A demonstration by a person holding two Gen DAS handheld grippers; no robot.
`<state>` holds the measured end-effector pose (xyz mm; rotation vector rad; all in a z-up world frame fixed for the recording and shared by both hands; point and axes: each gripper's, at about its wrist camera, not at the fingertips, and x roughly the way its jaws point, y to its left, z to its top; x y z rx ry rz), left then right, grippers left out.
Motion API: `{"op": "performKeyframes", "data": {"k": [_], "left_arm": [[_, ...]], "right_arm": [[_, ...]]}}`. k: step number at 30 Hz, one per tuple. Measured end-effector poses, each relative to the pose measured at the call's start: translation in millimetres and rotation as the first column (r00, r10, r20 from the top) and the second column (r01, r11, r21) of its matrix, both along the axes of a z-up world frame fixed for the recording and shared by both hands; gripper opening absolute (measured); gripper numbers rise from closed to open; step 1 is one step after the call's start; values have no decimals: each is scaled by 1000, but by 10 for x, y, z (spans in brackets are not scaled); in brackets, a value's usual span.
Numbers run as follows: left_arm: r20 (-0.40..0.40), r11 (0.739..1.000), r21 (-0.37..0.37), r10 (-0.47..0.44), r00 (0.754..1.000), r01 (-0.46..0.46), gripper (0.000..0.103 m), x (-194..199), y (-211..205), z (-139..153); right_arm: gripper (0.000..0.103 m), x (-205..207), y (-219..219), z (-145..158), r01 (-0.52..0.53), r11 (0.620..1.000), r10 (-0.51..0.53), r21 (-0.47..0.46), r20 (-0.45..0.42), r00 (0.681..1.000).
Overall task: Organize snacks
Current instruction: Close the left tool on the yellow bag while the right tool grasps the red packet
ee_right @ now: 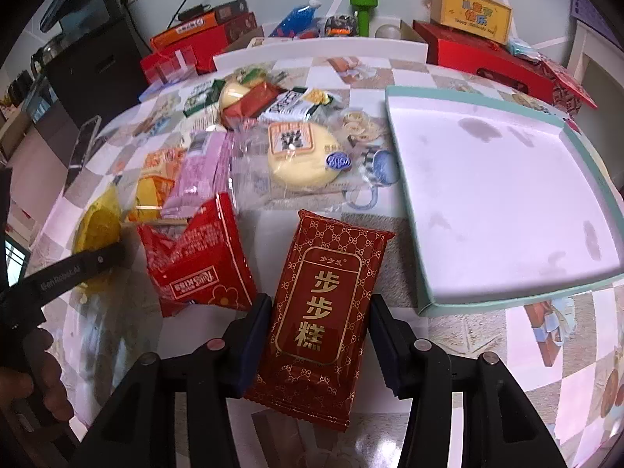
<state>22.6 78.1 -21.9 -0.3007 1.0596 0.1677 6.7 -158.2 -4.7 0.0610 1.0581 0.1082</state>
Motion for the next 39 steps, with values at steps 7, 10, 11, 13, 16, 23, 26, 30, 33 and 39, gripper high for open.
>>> {"op": "performKeyframes", "data": {"k": [7,10,11,13,16,23,26,30,33,39], "left_arm": [[48,1000,3,9,999,-9,45,-57,19,171],[75,1000,11,15,997,-16,45,-86,24,274],[81,1000,12,15,997,-16,45,-90,20,304],[92,1000,14,13,996,-14,45,-94,10,363],[104,1000,14,-3,995,2,45,-75,-42,462],[139,996,9,-91,986,90,45,101,-375,727],[160,989,2,-149,976,150,45,236,-594,841],[168,977,-2,-211,963,214,45,361,-825,901],[163,974,0,-224,961,227,45,439,-911,913],[124,973,-35,-223,967,228,45,388,-943,732]], "right_arm": [[53,-56,-63,168,23,999,-25,33,55,998],[53,-75,-86,239,28,999,-31,46,79,996],[53,-80,-92,254,28,998,-32,49,82,996],[53,-80,-107,296,31,998,-36,53,90,995],[53,-59,-130,368,37,998,-43,57,101,994],[50,58,-274,616,87,995,-92,46,133,987],[49,143,-396,740,121,991,-127,48,157,979],[48,237,-506,756,141,989,-145,39,155,977],[48,230,-564,645,152,988,-155,35,117,981],[48,191,-543,338,130,991,-131,26,22,991]]}}
